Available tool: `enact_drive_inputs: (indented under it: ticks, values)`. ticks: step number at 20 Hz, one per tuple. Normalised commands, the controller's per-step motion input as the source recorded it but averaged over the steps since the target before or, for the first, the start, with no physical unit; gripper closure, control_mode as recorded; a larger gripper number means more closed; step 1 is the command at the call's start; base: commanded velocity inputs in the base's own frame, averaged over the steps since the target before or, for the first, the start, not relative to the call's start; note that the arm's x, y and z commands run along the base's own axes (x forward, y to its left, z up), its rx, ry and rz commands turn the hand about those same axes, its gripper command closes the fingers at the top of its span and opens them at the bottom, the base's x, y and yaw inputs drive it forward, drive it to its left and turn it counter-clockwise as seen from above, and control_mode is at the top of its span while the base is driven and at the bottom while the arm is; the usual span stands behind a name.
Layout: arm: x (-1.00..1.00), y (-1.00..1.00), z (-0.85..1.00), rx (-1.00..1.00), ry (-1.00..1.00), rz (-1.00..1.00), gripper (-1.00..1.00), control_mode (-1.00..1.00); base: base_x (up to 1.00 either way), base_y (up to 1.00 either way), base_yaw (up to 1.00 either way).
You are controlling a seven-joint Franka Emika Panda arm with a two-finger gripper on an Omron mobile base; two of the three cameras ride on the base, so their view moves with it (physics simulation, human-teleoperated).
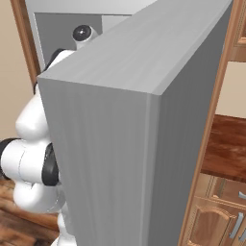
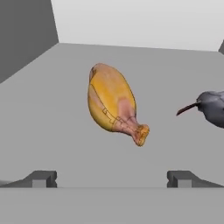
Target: Gather the onion and sweet potato from the fridge and place them on a tray on the dining counter. Then gather the chicken drumstick and fish from the fridge and place them on the other tray.
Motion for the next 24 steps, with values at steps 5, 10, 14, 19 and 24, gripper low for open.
enact_drive_inputs:
  ticks: [5, 10, 14, 19, 24]
  values:
    - [0.30, -0.04, 0.00, 0.00, 0.00, 0.04, -1.00, -1.00, 0.00, 0.00, 0.00]
    - [0.33, -0.05, 0.00, 0.00, 0.00, 0.03, -1.00, -1.00, 0.00, 0.00, 0.00]
    - [0.35, -0.02, 0.00, 0.00, 0.00, 0.03, -1.00, -1.00, 0.00, 0.00, 0.00]
    - [0.30, 0.00, 0.00, 0.00, 0.00, 0.03, -1.00, -1.00, 0.00, 0.00, 0.00]
    - [0.22, -0.02, -0.08, 0.00, 0.00, 0.02, -1.00, -1.00, 0.00, 0.00, 0.00]
